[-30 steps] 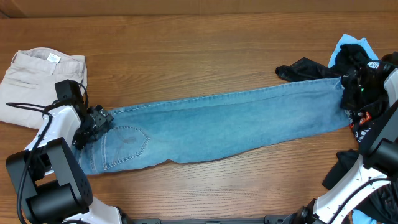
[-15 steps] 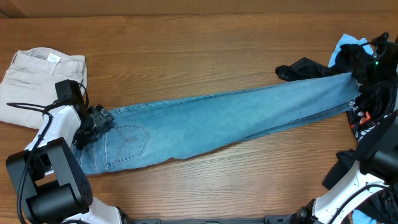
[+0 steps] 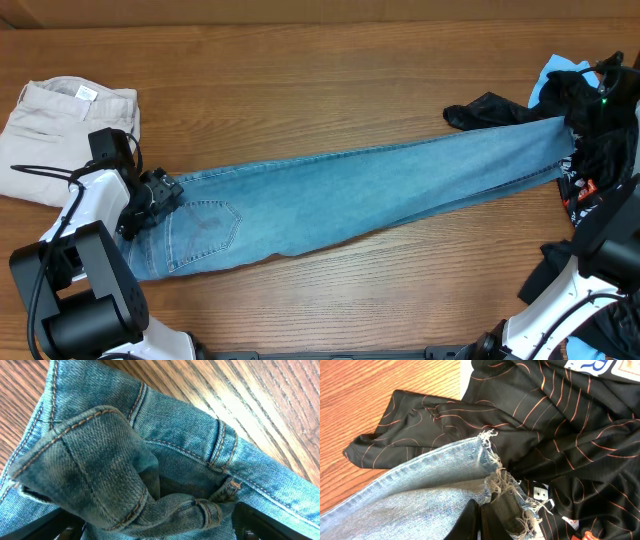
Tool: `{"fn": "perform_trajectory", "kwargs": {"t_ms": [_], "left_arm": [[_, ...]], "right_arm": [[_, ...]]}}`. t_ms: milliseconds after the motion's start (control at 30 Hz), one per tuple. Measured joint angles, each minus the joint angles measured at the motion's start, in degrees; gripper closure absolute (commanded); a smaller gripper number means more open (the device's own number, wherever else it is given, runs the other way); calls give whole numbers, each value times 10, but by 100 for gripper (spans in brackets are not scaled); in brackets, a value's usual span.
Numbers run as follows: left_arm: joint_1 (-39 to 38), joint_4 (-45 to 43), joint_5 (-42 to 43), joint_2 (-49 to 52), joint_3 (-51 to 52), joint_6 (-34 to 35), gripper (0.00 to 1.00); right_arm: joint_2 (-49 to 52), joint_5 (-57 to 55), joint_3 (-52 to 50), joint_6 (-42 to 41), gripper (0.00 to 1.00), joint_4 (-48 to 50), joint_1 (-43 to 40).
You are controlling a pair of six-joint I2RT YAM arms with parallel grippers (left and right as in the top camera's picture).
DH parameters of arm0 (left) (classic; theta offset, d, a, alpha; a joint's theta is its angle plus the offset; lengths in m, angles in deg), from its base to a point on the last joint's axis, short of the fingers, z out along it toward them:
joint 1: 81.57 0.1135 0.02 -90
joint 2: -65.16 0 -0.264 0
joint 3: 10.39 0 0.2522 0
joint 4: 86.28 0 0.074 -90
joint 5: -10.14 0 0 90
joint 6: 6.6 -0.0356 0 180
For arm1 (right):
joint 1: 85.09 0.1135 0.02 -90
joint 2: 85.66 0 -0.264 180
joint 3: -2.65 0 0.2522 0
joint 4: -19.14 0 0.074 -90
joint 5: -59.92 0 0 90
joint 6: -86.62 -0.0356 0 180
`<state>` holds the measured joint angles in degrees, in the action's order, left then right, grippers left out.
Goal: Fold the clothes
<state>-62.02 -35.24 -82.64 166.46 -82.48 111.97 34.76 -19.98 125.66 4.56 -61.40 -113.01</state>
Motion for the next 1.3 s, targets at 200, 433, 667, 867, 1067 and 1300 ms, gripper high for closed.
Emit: {"fn": "perform_trajectory", "kwargs": {"t_ms": [200, 433, 667, 867, 1067, 1300], "left_arm": [[0, 1, 5, 0, 0, 0, 5], [0, 2, 6, 0, -1, 0, 5], [0, 3, 6, 0, -1, 0, 5], [0, 3, 7, 0, -1, 0, 4], [0, 4, 9, 0, -1, 0, 4], [0, 4, 9, 0, -1, 0, 4]], "right_arm": [[2, 17, 0, -2, 96, 38, 6], [3, 52, 42, -16, 96, 52, 24], [3, 53, 61, -19, 96, 36, 28], [3, 56, 61, -19, 95, 54, 29], [3, 50, 61, -19, 95, 56, 30], [3, -9, 25, -19, 95, 37, 28]]}}
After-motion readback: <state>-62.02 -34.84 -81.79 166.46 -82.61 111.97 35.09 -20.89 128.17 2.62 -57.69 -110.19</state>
